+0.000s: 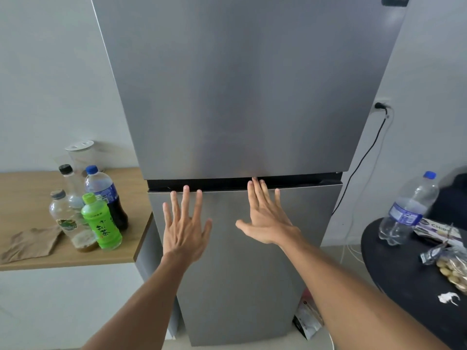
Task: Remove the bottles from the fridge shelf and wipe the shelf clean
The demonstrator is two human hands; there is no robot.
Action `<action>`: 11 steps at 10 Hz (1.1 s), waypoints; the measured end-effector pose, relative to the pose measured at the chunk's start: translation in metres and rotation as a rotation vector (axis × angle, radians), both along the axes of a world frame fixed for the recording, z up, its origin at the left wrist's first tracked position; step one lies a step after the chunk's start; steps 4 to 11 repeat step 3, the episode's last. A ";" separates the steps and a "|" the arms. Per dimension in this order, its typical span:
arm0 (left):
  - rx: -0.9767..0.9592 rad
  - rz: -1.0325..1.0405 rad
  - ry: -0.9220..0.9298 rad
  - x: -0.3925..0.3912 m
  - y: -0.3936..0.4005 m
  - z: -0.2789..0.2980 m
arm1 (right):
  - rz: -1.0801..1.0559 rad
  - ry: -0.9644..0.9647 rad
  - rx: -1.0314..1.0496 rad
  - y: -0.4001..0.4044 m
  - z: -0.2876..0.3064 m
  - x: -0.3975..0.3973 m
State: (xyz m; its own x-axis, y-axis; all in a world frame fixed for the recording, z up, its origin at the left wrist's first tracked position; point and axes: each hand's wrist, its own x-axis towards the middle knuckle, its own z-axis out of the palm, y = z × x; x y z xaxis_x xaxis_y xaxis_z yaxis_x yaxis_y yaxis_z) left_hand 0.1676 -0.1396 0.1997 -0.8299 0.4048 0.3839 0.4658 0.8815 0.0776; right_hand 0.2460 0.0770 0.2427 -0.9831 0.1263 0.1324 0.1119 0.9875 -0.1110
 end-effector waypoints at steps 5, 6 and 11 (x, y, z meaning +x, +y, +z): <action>-0.066 0.033 -0.131 -0.004 0.003 0.020 | 0.042 -0.150 -0.418 0.004 0.063 0.038; -0.066 0.033 -0.131 -0.004 0.003 0.020 | 0.042 -0.150 -0.418 0.004 0.063 0.038; -0.066 0.033 -0.131 -0.004 0.003 0.020 | 0.042 -0.150 -0.418 0.004 0.063 0.038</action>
